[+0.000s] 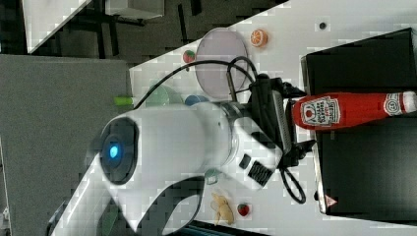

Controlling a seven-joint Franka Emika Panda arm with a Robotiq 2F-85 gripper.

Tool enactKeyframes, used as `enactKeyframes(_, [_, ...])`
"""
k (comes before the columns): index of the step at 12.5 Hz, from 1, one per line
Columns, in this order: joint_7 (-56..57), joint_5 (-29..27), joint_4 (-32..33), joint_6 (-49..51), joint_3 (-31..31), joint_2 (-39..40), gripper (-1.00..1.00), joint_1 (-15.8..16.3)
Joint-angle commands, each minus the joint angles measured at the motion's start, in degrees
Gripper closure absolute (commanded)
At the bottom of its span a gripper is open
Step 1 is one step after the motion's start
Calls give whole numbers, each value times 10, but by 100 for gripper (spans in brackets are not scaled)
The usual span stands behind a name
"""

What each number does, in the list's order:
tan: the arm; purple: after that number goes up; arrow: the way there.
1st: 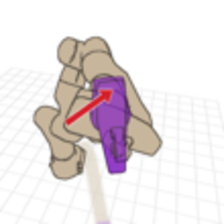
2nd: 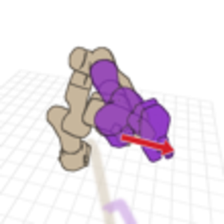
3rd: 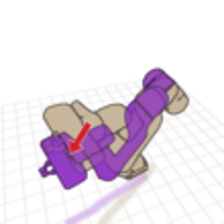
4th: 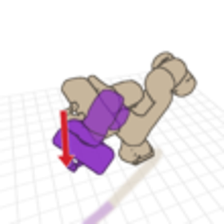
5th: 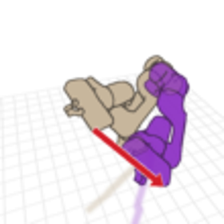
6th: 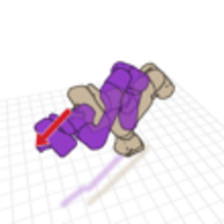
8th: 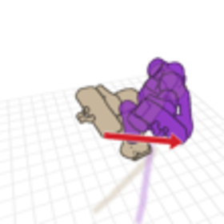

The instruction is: Pick Ketchup from oven and place it on table.

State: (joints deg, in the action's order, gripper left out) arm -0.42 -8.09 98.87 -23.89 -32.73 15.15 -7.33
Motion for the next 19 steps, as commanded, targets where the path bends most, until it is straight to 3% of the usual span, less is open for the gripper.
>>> enactKeyframes(1, [-16, -32, -9, -8, 5, 29, -100, -5])
enactKeyframes(10, [-16, -52, 10, -40, 7, 81, -100, -17])
enactKeyframes(11, [-16, -52, 13, -50, 7, 81, -92, -17])
enactKeyframes(14, [-16, -52, 20, -67, 9, 81, -26, -17])
enactKeyframes(19, [4, -47, -10, -48, 10, 40, -26, 0])
